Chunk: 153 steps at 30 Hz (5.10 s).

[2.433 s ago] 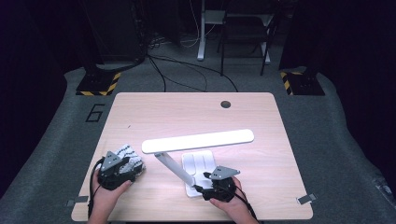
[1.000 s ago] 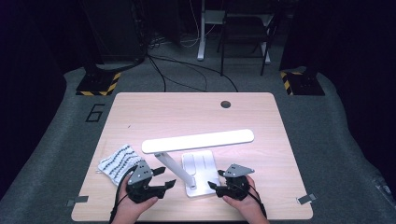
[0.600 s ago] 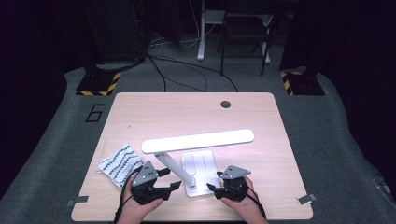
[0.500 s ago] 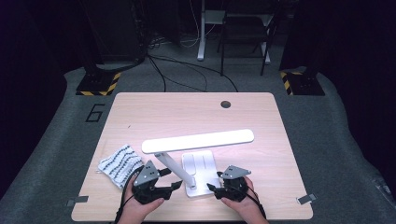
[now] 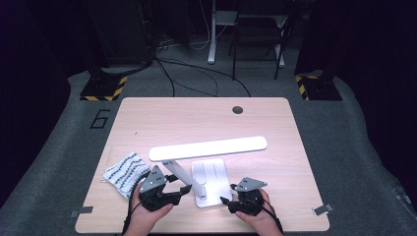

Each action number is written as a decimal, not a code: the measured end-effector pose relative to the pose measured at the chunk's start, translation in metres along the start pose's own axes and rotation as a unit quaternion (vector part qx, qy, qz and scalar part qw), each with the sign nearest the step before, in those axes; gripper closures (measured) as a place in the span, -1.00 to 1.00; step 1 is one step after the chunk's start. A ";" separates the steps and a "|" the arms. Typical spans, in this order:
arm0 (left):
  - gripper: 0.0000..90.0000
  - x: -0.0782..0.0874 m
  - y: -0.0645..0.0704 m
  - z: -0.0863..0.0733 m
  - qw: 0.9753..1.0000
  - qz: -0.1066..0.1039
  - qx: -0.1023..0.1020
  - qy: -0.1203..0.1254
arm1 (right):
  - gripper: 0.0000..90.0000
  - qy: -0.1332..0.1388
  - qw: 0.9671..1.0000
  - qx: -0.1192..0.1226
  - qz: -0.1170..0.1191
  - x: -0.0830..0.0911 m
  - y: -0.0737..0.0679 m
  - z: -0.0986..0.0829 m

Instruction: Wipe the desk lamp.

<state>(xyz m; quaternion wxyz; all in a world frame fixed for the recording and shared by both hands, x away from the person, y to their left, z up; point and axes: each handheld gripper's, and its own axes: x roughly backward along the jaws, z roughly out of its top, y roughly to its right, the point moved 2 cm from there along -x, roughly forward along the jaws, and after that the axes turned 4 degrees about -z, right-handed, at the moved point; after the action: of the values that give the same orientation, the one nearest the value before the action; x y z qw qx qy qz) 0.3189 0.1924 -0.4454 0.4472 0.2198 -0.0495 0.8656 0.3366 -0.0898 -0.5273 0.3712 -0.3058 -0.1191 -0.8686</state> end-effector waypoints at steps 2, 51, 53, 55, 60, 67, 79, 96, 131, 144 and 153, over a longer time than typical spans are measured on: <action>-0.03 0.000 -0.002 0.000 1.000 0.007 0.002 0.003 | -0.18 -0.003 1.000 0.004 0.003 -0.001 -0.001 -0.001; 0.48 0.003 -0.040 0.009 0.999 0.040 0.005 0.019 | 0.14 -0.001 0.997 0.067 0.043 -0.008 -0.054 -0.005; 0.52 0.002 -0.041 0.009 0.999 0.040 0.002 0.018 | 0.14 0.001 0.997 0.067 0.048 -0.009 -0.055 -0.004; 0.54 0.002 -0.043 0.009 0.999 0.040 0.004 0.015 | 0.14 0.000 0.997 0.062 0.052 -0.010 -0.057 -0.004; 0.54 -0.003 -0.047 0.009 0.999 0.037 0.013 0.015 | 0.13 0.003 0.997 0.061 0.054 -0.012 -0.058 -0.002; 0.55 -0.013 -0.058 0.011 0.999 0.037 0.008 0.011 | 0.13 0.006 0.997 0.050 0.066 -0.019 -0.061 0.002; 0.13 0.000 -0.068 0.006 0.998 0.061 0.031 0.013 | 0.08 0.004 0.995 0.076 0.064 -0.031 -0.069 0.010; -0.04 0.003 -0.058 -0.021 0.998 0.050 0.044 -0.009 | 0.08 0.003 0.994 0.081 0.074 -0.055 -0.075 0.029; -0.20 -0.029 -0.055 -0.060 0.995 0.062 0.044 -0.072 | -0.13 0.018 0.998 0.053 0.005 -0.045 -0.032 0.040; -0.30 -0.037 -0.046 -0.066 0.993 0.051 0.034 -0.097 | -0.20 0.005 0.999 0.016 -0.050 -0.040 0.005 0.030; -0.35 -0.043 -0.042 -0.071 0.992 0.052 0.032 -0.110 | -0.24 -0.009 0.999 0.006 -0.051 -0.048 0.008 0.027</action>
<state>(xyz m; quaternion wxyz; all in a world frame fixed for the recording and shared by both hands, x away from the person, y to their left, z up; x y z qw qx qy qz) 0.3497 0.2049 -0.5316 0.3864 0.3255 -0.0817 0.8591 0.3804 -0.0562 -0.5356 0.3273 -0.3045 -0.1432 -0.8830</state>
